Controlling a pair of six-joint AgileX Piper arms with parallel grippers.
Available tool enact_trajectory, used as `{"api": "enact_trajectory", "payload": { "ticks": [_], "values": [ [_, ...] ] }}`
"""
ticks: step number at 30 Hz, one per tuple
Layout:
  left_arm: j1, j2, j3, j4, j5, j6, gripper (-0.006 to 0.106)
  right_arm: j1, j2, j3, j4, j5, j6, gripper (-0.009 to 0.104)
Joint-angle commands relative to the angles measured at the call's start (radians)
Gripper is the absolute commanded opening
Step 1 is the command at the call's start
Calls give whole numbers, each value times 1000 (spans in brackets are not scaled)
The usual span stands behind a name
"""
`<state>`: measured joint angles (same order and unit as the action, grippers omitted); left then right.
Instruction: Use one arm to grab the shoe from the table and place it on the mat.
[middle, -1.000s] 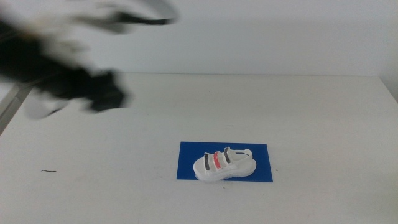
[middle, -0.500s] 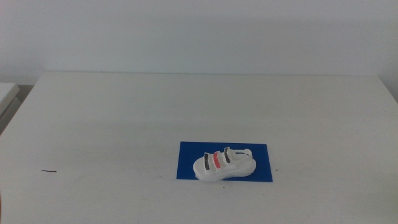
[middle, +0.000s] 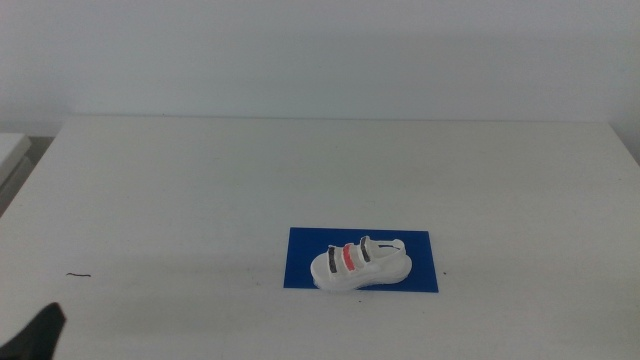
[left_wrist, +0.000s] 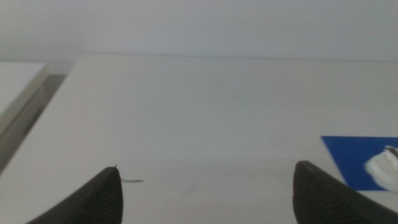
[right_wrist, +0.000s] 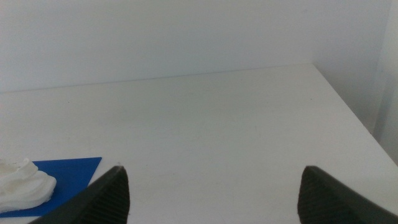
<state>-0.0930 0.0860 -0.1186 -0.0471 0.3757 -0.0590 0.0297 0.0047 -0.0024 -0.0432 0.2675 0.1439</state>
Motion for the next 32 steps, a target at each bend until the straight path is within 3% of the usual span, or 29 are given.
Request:
{"api": "enact_trajectory", "payload": {
  "ticks": [1, 5, 11, 32],
  "values": [
    [-63, -3, 48, 107, -89, -125, 94, 0, -5, 2, -5, -6, -6, 79],
    [-44, -3, 119, 83, -247, -74, 94, 0, -5, 2, -5, -6, -6, 79],
    [29, -52, 119, 72, -215, 121, 94, 0, -5, 2, -5, -6, -6, 79],
    [114, -86, 119, 55, -207, 123, 94, 0, -5, 2, -5, -6, -6, 79]
  ]
}}
